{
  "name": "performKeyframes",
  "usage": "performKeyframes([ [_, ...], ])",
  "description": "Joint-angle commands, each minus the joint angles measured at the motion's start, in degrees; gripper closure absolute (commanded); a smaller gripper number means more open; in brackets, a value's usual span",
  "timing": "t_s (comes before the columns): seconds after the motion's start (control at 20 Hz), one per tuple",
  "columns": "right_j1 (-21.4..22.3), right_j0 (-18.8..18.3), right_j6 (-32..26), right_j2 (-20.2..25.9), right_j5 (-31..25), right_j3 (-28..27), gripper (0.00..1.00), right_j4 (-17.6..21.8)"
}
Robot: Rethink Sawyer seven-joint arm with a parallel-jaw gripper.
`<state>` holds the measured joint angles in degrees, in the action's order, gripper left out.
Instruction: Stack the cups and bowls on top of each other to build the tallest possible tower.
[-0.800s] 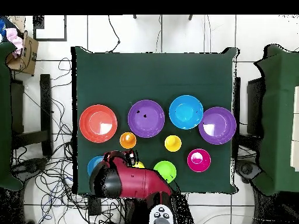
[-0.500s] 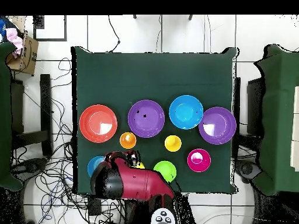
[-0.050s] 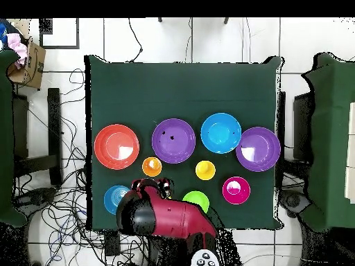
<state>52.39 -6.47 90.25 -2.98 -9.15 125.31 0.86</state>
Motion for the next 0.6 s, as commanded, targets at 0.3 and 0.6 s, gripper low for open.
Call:
performKeyframes([
  [0.3,-6.8,1.5,7.2,0.9,0.2,2.0,0.0,4.2],
  [0.6,-9.6,2.2,9.4,1.4,4.1,3.3,0.0,3.6],
])
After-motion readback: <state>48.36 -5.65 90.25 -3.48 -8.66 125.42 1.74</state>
